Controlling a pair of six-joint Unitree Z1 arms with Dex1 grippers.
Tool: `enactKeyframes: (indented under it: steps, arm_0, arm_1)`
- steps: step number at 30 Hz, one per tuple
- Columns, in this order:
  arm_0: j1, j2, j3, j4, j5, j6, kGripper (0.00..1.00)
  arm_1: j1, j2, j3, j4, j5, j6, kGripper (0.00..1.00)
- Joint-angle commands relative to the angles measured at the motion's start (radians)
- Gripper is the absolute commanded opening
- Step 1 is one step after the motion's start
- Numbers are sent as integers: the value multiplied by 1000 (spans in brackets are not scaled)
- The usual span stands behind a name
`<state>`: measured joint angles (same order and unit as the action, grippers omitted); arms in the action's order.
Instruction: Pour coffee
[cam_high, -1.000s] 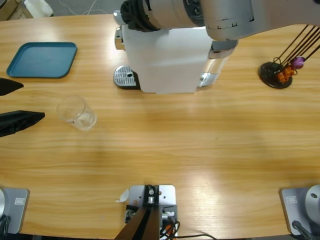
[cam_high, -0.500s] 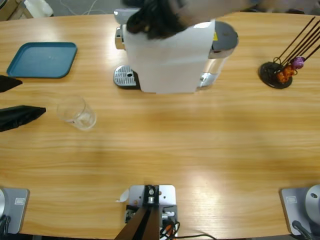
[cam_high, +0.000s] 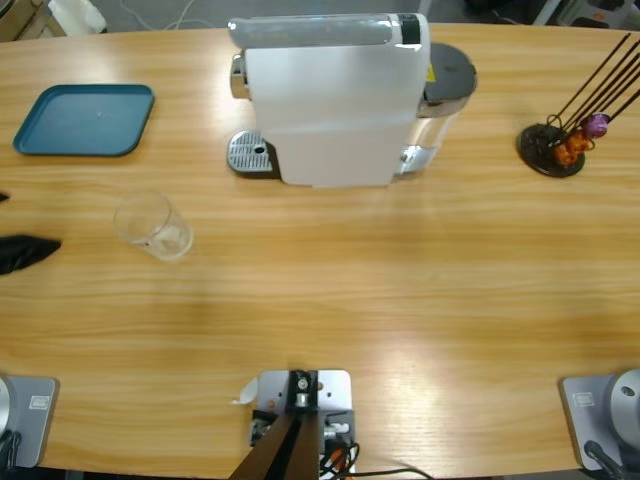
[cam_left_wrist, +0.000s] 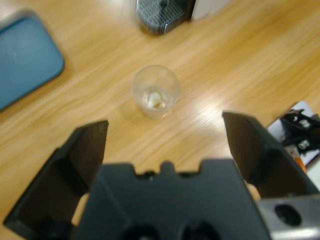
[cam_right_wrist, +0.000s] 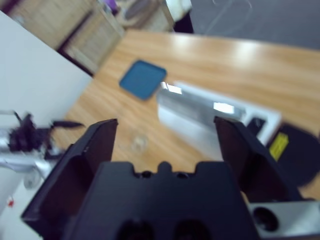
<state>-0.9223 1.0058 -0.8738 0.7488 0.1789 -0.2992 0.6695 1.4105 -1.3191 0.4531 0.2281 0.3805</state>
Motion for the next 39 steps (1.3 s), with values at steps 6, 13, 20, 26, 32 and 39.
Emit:
enactKeyframes:
  steps: [6,13,20,26,32,39]
  arm_0:
    - [0,82,180,-180,-62,-268,1000]
    - [0,150,415,-572,35,-190,1000]
    - [0,291,469,-746,70,-88,1000]
    - [0,365,484,-841,76,-76,987]
    - [0,524,498,-999,140,-57,988]
    - [0,513,530,-1000,200,-58,519]
  arm_1:
    - [-14,-219,416,-14,4,0,1000]
    - [-37,-215,429,-21,7,0,1000]
    - [-69,-171,412,-25,8,-5,1000]
    - [-74,-118,390,-44,14,-11,1000]
    - [-79,-111,386,-42,24,-12,1000]
    - [-80,-103,390,-43,30,-12,996]
